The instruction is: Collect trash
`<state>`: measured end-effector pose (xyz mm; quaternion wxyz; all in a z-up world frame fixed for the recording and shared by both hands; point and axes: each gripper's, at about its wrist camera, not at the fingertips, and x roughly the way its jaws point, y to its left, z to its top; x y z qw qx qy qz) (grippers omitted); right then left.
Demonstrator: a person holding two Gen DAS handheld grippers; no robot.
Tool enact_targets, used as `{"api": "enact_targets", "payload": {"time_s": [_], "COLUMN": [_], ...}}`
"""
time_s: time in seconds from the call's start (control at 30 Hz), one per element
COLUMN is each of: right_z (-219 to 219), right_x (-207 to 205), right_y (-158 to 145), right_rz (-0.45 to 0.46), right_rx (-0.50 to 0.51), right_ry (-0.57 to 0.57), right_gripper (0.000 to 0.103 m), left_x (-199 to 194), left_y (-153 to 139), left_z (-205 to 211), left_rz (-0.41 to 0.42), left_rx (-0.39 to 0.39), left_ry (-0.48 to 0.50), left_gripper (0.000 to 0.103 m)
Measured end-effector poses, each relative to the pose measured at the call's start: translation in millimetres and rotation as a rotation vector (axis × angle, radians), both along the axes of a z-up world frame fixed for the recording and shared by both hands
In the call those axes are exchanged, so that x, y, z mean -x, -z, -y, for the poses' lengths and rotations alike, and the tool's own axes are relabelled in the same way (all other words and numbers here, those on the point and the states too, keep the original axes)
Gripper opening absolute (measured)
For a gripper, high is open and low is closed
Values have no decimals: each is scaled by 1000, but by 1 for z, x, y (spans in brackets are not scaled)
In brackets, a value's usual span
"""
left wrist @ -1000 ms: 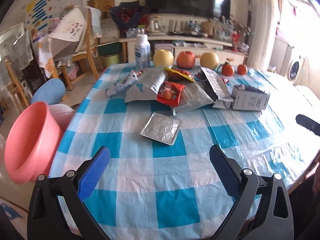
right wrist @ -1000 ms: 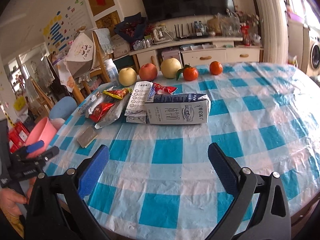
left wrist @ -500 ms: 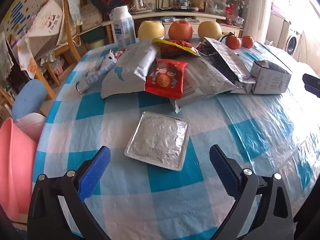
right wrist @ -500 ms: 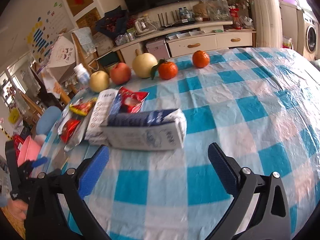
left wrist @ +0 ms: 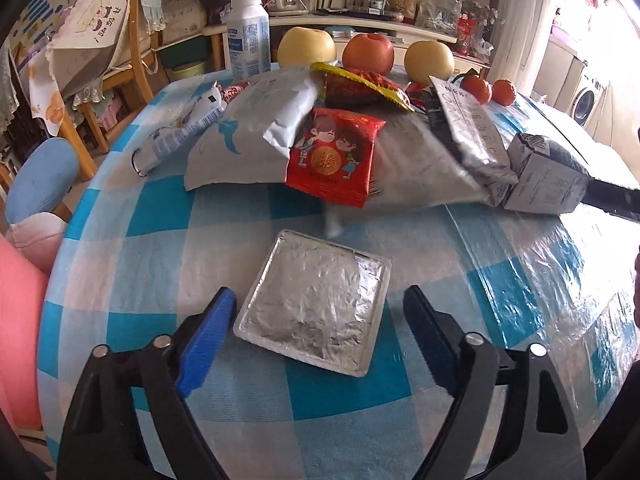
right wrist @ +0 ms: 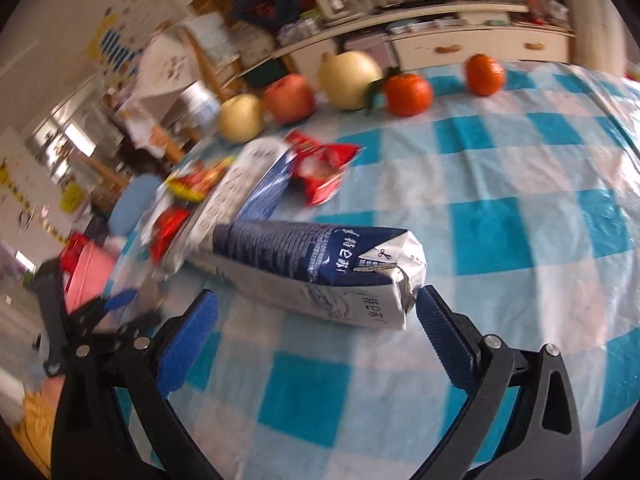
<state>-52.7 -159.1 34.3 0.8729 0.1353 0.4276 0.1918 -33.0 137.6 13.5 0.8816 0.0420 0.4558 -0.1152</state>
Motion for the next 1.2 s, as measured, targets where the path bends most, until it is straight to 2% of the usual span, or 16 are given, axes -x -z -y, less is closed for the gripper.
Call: {"api": "enact_targets", "payload": {"time_s": [0.17, 0.23, 0.3, 0.47, 0.6, 0.77, 0.83, 0.87, 0.97, 1.07, 1.2], "right_z": [-35, -45, -48, -45, -55, -64, -67, -69, -74, -78, -80], "right_x": [33, 48, 56, 48, 32, 3, -3, -3, -3, 2, 6], "right_y": [0, -5, -11, -15, -15, -6, -4, -3, -2, -3, -1], "right_rz": [-48, -26, 24, 112, 163, 133, 118, 114, 99, 104, 91], "right_rx": [-41, 19, 84, 241, 256, 252, 229, 222, 231, 253, 269], "right_ry": [-224, -288, -290, -194, -199, -195, -207, -216, -244, -259, -250], "right_gripper": [99, 99, 99, 99, 99, 99, 99, 96, 74, 68, 49], "left_x": [0, 0, 0, -1, -2, -2, -2, -2, -1, -2, -2], "left_y": [-2, -3, -3, -2, -1, 0, -1, -1, -2, -3, -3], "left_z": [-3, -5, -5, -6, -5, -5, -7, -9, -14, -14, -17], "left_rz": [-4, -4, -1, 3, 11, 24, 28, 30, 33, 34, 33], "left_rx": [34, 42, 45, 46, 32, 31, 36, 44, 69, 79, 104], "left_ry": [-12, -15, -17, -17, -11, -9, -18, -27, -42, -46, -57], "left_gripper": [82, 80, 79, 78, 78, 78, 73, 71, 66, 66, 66]}}
